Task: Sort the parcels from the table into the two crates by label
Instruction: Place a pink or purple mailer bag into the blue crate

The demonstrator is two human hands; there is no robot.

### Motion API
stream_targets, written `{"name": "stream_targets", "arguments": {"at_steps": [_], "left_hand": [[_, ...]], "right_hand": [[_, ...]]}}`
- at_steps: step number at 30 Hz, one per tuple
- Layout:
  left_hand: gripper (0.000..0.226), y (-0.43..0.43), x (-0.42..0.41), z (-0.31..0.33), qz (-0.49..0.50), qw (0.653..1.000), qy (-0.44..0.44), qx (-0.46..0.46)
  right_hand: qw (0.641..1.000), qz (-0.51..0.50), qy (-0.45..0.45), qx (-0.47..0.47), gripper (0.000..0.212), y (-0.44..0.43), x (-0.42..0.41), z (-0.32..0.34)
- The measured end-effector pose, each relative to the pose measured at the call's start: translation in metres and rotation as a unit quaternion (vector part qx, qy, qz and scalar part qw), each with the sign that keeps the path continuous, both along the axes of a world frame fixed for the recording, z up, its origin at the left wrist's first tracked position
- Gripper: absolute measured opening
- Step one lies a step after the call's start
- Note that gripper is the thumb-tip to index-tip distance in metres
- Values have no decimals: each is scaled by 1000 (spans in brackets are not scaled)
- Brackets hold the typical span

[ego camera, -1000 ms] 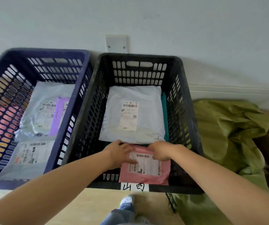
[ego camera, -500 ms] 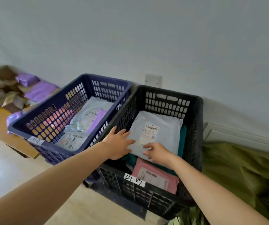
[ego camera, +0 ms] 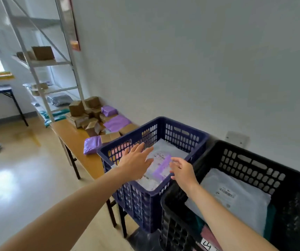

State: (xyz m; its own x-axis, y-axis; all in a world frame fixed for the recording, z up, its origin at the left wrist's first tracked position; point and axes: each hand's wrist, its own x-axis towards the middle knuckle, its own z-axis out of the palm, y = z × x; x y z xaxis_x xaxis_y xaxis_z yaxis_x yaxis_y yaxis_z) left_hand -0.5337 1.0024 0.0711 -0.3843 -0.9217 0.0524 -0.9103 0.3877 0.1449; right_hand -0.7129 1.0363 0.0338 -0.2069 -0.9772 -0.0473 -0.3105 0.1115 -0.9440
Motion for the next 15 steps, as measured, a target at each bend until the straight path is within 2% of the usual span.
{"name": "stream_targets", "arguments": {"at_steps": [9, 15], "left_hand": [[49, -58, 156, 5, 68, 989, 126, -27], [52, -95, 263, -13, 114, 982, 148, 3]], "right_hand": [[999, 28, 3, -40, 25, -72, 154, 17], [999, 39, 10, -28, 29, -117, 261, 1]]}}
